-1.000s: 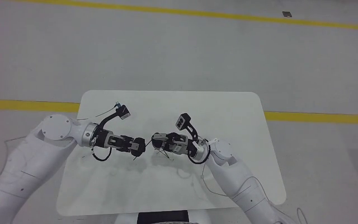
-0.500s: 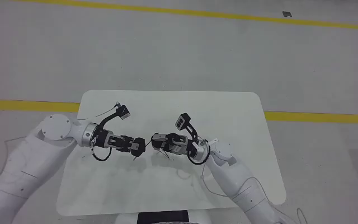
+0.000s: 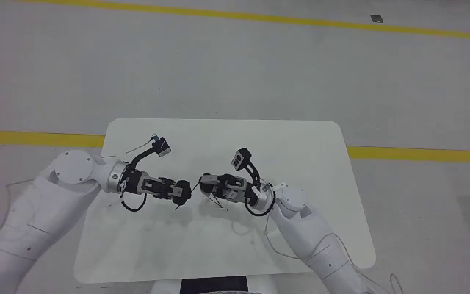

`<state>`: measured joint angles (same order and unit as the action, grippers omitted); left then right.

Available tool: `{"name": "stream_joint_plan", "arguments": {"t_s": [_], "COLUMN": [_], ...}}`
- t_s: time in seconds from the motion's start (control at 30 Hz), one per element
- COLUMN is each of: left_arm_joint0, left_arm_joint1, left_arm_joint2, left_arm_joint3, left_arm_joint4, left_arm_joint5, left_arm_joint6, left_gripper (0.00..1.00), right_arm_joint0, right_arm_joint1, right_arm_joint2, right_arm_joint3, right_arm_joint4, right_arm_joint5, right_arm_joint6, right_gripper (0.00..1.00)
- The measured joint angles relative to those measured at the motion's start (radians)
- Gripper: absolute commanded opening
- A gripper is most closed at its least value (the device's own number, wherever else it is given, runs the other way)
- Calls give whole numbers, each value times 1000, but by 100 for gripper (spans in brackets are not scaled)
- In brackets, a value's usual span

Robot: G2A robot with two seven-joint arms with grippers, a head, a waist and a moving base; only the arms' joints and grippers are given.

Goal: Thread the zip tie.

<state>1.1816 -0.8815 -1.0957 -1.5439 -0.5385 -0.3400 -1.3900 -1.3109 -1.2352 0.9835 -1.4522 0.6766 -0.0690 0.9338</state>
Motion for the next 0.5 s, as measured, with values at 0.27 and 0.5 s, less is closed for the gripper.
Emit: {"name": "stream_joint_plan", "arguments": {"t_s": [0.27, 0.5], "left_arm_joint0": [0, 0], "left_arm_joint1": [0, 0], "left_arm_joint2": [0, 0], "left_arm_joint3": [0, 0], "left_arm_joint4": [0, 0], "left_arm_joint5": [0, 0], "left_arm_joint6": [0, 0], "left_gripper": [100, 100], "right_arm_joint0": [-27, -72], "right_arm_joint1": [7, 15], "right_arm_joint2": [37, 72], "right_arm_joint3": [-27, -88], "right_arm_joint4": [-54, -113], "right_arm_joint5": [-25, -33], "right_arm_joint6": [-106, -217], "right_gripper": [0, 0]}}
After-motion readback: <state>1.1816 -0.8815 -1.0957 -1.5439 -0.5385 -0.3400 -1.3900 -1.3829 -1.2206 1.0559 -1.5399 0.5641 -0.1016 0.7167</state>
